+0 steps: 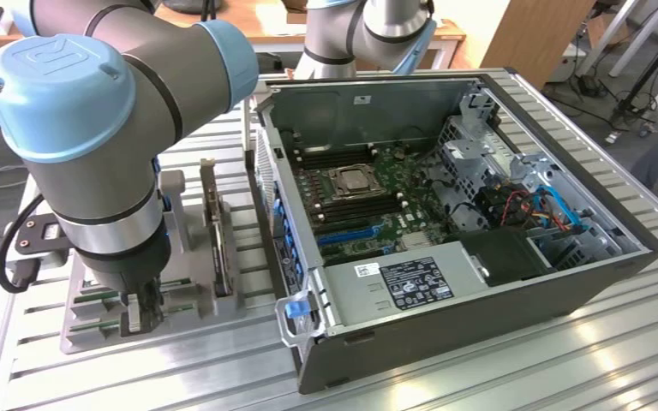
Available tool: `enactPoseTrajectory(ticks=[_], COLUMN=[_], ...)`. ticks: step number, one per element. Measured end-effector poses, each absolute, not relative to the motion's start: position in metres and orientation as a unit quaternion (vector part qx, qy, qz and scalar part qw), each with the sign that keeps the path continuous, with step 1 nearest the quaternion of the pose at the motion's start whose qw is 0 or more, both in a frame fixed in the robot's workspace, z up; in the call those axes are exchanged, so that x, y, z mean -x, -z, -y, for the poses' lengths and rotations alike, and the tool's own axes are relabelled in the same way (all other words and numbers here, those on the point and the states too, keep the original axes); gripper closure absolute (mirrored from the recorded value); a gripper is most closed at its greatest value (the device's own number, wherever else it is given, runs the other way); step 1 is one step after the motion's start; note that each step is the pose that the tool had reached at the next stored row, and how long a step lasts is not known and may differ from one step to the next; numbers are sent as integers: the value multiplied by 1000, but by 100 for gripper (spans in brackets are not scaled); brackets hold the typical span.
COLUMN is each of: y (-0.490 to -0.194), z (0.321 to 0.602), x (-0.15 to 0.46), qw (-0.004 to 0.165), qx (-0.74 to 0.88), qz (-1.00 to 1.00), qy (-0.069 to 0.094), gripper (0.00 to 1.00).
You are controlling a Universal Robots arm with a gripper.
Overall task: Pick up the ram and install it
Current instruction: 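Pick up the ram and move it above insertion slot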
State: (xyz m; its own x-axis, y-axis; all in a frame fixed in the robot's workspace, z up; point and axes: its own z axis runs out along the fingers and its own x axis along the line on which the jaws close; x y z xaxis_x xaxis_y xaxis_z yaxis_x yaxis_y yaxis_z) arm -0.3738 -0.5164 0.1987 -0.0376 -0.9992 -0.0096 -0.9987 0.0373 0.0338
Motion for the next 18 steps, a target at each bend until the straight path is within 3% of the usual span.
enactPoseTrajectory(ticks=[18], y=[-198], z=[519], x=[374], qw=[8], qx=[-694], qz=[720], qy=[16], gripper=[70])
